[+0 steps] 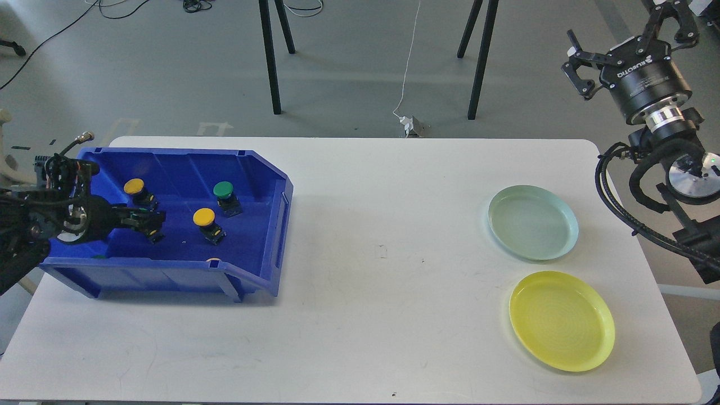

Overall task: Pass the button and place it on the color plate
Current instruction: 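Grasp the green-capped button in the bin with the left gripper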

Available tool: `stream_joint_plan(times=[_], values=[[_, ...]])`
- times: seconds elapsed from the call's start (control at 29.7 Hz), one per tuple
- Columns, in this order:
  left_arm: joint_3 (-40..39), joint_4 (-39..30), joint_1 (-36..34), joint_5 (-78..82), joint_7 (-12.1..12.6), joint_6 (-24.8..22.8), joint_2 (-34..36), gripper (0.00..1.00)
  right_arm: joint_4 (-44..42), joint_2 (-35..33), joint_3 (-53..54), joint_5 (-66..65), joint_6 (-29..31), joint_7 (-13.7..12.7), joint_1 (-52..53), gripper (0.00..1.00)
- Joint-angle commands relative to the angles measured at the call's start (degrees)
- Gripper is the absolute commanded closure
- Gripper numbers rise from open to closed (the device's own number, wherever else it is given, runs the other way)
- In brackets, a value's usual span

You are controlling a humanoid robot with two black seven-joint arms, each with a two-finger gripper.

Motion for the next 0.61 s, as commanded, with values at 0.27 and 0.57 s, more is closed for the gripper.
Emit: stream_joint_plan(times=[0.27, 0.57], values=[[0.0, 3.3, 0.0, -0.1, -2.0, 0.1, -1.5, 0.37, -0.1, 0.0, 0.0, 0.0, -0.1, 0.0, -0.1, 0.01], [0.1, 3.8, 0.0, 0.2, -2.2, 0.2, -1.4, 0.57, -0.2, 0.0, 0.0, 0.0, -0.1, 0.0, -0.1, 0.01]])
